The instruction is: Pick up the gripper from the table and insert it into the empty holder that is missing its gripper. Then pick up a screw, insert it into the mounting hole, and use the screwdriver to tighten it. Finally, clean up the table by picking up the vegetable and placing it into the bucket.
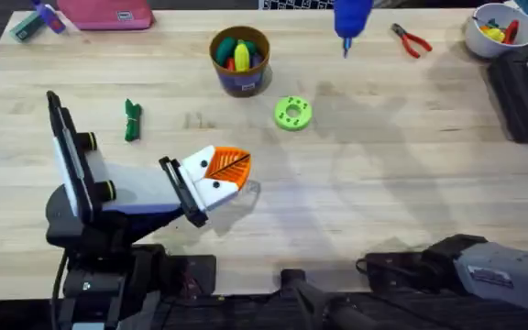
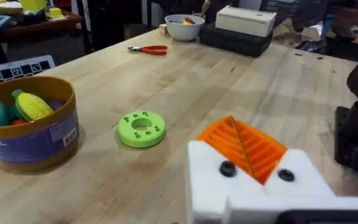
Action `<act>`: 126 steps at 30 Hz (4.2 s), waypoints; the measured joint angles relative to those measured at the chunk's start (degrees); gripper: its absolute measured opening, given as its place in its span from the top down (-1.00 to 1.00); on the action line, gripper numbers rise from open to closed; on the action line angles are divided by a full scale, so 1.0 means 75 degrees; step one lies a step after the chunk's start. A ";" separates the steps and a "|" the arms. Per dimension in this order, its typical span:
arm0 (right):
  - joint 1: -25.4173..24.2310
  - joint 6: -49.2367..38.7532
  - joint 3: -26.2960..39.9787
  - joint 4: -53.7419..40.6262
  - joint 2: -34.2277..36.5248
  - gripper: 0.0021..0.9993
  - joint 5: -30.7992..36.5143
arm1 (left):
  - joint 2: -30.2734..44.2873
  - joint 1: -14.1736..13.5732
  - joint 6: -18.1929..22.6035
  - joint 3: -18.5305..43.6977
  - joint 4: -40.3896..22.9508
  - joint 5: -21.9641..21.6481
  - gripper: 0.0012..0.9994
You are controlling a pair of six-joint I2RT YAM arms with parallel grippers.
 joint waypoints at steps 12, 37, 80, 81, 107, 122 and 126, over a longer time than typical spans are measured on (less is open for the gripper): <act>0.1470 0.0490 -0.1297 0.2122 -0.1455 0.96 -0.0159 | 0.0000 0.0000 0.0000 0.0000 0.0000 0.0000 0.98; 0.2803 0.1923 -0.4730 0.9092 -0.0696 0.96 -0.4074 | 0.0000 0.0000 0.0000 0.0000 0.0000 0.0000 0.98; 0.3230 0.0449 -0.4730 1.0652 0.0891 0.96 -0.6299 | 0.0000 0.0000 0.0000 0.0000 0.0000 0.0000 0.98; 0.3230 0.0446 -0.4730 1.0658 0.0894 0.96 -0.6299 | 0.0000 0.0000 0.0000 0.0000 0.0000 0.0000 0.98; 0.3230 0.0251 -0.4730 1.0725 0.1241 0.96 -0.6320 | 0.0000 0.0000 0.0000 0.0000 0.0000 0.0000 0.98; 0.3230 0.0190 -0.4730 1.0830 0.1404 0.96 -0.6381 | 0.0000 0.0000 -0.0017 0.0000 -0.0002 0.0000 0.98; 0.3230 0.0190 -0.4730 1.0830 0.1404 0.96 -0.6413 | 0.0000 0.0000 -0.0017 0.0000 0.0000 0.0000 0.98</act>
